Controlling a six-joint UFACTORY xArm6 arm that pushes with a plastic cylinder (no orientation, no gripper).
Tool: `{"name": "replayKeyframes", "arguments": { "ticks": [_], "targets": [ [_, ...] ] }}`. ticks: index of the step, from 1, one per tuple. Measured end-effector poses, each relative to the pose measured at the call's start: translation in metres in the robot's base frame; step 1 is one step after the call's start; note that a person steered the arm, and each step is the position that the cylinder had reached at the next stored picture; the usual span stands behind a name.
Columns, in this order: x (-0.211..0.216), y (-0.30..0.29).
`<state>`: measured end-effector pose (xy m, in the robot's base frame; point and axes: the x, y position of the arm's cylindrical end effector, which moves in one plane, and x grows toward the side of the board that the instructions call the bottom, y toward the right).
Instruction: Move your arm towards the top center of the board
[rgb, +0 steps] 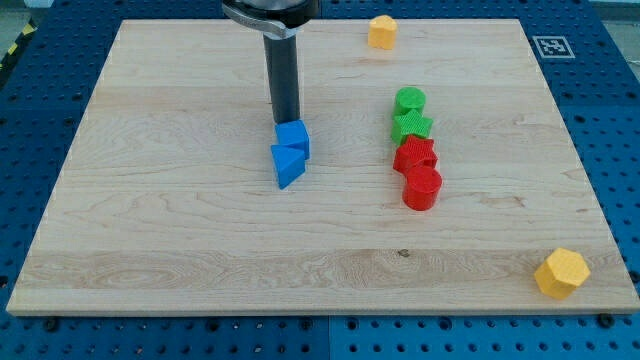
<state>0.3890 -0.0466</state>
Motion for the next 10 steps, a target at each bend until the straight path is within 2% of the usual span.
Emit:
{"name": "replayKeyframes", "arguments": {
  "ticks": [10],
  "targets": [
    [-0.030,0.000]
  ]
}}
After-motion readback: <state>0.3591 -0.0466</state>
